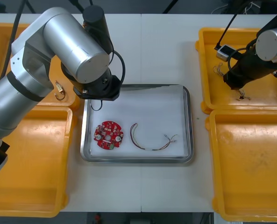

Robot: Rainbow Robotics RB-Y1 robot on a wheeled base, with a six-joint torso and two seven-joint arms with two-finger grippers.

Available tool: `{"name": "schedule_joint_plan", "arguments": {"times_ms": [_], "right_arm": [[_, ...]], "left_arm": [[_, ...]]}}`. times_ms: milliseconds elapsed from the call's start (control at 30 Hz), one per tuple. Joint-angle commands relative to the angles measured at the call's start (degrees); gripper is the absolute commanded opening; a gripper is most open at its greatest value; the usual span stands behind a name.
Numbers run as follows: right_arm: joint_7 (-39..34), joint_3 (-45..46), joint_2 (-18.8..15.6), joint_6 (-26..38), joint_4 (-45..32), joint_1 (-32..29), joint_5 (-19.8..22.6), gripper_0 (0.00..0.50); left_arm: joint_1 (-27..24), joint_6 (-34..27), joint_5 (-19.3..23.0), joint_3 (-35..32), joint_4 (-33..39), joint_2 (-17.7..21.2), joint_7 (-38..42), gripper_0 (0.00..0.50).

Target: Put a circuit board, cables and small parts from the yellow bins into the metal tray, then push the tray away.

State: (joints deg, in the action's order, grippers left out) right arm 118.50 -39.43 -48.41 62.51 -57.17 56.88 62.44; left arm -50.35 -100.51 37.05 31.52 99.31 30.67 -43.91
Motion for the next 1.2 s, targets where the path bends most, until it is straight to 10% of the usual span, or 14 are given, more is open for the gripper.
{"name": "schedule_joint_plan", "arguments": {"times_ms": [33, 1200], "right_arm": [[3.49, 4.89, -3.54, 4.20, -5.67, -0.72, -2.15, 0.000], [-3.89, 31.69, -6.26, 39.88, -20.35, -0.72, -3.82, 0.000]], "left_arm": [[1.57, 2.07, -3.57, 2.05, 1.41, -2.11, 1.63, 0.000], [2.97, 9.63, -11.12, 12.07, -5.00, -2.90, 3.56, 0.002]]}}
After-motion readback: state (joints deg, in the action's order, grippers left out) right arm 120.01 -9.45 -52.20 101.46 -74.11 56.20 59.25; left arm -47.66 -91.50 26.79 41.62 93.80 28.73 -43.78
